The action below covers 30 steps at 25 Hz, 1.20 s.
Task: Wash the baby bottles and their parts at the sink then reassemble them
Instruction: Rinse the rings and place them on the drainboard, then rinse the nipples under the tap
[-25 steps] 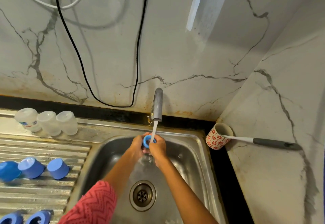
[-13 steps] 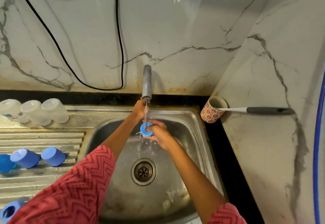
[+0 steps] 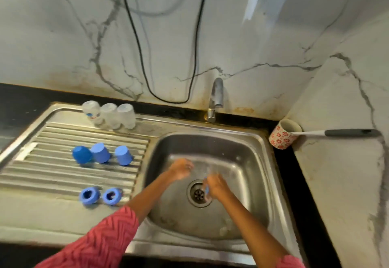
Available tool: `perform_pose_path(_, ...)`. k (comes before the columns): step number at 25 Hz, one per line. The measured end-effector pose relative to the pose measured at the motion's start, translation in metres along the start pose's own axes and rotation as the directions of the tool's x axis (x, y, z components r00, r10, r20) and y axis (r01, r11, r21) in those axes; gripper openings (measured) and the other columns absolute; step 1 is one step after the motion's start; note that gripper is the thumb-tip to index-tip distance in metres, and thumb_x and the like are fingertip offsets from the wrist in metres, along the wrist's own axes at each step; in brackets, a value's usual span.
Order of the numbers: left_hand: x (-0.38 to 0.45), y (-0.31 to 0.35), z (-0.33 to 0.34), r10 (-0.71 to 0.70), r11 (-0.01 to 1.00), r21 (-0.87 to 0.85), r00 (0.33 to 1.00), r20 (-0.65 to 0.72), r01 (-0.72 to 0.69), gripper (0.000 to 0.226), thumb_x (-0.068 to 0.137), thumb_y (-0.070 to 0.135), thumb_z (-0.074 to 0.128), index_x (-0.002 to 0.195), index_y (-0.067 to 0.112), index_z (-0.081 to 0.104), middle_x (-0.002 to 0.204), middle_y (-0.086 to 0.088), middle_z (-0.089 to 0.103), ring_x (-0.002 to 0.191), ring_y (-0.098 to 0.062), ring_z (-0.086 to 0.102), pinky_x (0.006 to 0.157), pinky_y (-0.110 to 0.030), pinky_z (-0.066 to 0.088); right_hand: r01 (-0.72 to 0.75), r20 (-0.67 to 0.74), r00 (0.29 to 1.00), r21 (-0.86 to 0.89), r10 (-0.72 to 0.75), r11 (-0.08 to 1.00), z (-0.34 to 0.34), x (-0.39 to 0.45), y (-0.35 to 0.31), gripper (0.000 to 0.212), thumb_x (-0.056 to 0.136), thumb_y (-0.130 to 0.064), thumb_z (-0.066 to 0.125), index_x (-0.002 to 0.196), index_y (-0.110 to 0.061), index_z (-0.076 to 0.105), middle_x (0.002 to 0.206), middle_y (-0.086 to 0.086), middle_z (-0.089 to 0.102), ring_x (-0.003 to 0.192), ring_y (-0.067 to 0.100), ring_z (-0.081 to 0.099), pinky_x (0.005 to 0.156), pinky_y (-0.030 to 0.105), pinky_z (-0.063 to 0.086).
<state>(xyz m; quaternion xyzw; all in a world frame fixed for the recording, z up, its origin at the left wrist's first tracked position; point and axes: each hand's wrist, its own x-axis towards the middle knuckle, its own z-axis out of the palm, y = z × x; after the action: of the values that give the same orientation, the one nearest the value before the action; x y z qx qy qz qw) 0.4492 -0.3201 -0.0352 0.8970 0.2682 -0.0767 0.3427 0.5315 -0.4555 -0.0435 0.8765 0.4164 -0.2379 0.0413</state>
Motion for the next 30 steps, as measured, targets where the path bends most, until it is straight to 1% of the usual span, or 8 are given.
perform_pose_path(2,-0.033,-0.022,0.000,0.002,0.997,-0.082,1.000,0.014,-0.001,0.032,0.089,-0.003,0.048,0.117,-0.003,0.063,0.121,-0.019,0.062,0.115,-0.025,0.059,0.087,-0.010,0.038,0.001,0.132,0.991,-0.115,0.014,0.993,0.025,-0.011,-0.011,0.039,0.080,-0.029,0.073,0.114,-0.012,0.065,0.122,0.010,0.059,0.120,0.029,0.049,0.095,0.032,0.044)
perform_pose_path(6,-0.088,-0.060,-0.035,-0.057,0.941,-0.338,0.967,-0.249,-0.031,0.026,0.082,-0.012,0.048,0.095,-0.008,0.070,0.099,-0.025,0.069,0.091,-0.029,0.067,0.082,-0.026,0.049,0.192,-0.123,0.978,0.190,-0.171,0.963,-0.004,-0.012,-0.073,0.044,0.079,-0.032,0.073,0.114,-0.008,0.060,0.112,0.012,0.063,0.108,0.028,0.056,0.083,0.030,0.040)
perform_pose_path(10,-0.152,-0.113,-0.083,-0.223,0.919,-0.394,0.808,-0.545,-0.012,0.035,0.076,0.023,0.047,0.083,0.000,0.072,0.084,-0.012,0.072,0.075,-0.014,0.062,0.071,-0.027,0.046,0.541,-0.341,0.838,0.418,-0.425,0.730,-0.040,-0.013,-0.177,0.037,0.067,-0.020,0.084,0.094,-0.002,0.066,0.091,0.016,0.066,0.081,0.019,0.056,0.062,0.013,0.033)
perform_pose_path(17,-0.229,-0.235,-0.128,-0.446,0.882,-0.432,0.624,-0.641,0.187,0.022,0.079,-0.008,0.054,0.078,0.003,0.073,0.083,-0.011,0.073,0.079,-0.027,0.068,0.077,-0.041,0.055,0.746,-0.211,0.664,0.254,-0.718,0.616,-0.011,-0.010,-0.327,0.038,0.077,-0.005,0.068,0.114,-0.002,0.063,0.112,0.017,0.062,0.107,0.025,0.057,0.076,0.018,0.034)
perform_pose_path(20,-0.238,-0.254,-0.130,-0.461,0.875,-0.443,0.618,-0.637,0.196,0.024,0.078,-0.010,0.053,0.079,0.003,0.073,0.082,-0.009,0.072,0.080,-0.025,0.068,0.078,-0.040,0.055,0.737,-0.178,0.676,0.141,-0.716,0.661,0.010,-0.001,-0.354,0.048,0.079,-0.009,0.066,0.125,-0.003,0.054,0.115,0.020,0.059,0.108,0.032,0.055,0.076,0.031,0.037)
perform_pose_path(23,-0.236,-0.266,-0.127,-0.452,0.877,-0.443,0.630,-0.631,0.185,0.023,0.079,-0.009,0.053,0.080,0.003,0.073,0.084,-0.009,0.072,0.079,-0.023,0.067,0.078,-0.042,0.055,0.692,-0.117,0.722,0.111,-0.682,0.713,0.022,0.005,-0.356,0.055,0.077,-0.014,0.070,0.128,-0.007,0.051,0.117,0.016,0.060,0.108,0.032,0.056,0.071,0.026,0.033)
perform_pose_path(26,-0.225,-0.262,-0.126,-0.437,0.885,-0.431,0.635,-0.637,0.176,0.022,0.081,-0.008,0.053,0.081,0.003,0.072,0.085,-0.010,0.072,0.081,-0.024,0.067,0.078,-0.038,0.055,0.666,-0.111,0.745,0.161,-0.657,0.728,0.022,0.005,-0.347,0.062,0.072,-0.024,0.078,0.127,-0.010,0.053,0.122,0.011,0.059,0.114,0.026,0.053,0.087,0.032,0.043)
perform_pose_path(30,-0.178,-0.221,-0.124,-0.351,0.914,-0.393,0.687,-0.636,0.103,0.021,0.083,-0.003,0.052,0.084,0.005,0.071,0.084,-0.007,0.071,0.076,-0.022,0.065,0.070,-0.029,0.049,0.614,-0.273,0.789,0.378,-0.550,0.693,0.000,-0.001,-0.312,0.035,0.079,-0.016,0.073,0.112,-0.005,0.065,0.107,0.009,0.068,0.101,0.017,0.062,0.079,0.025,0.046)
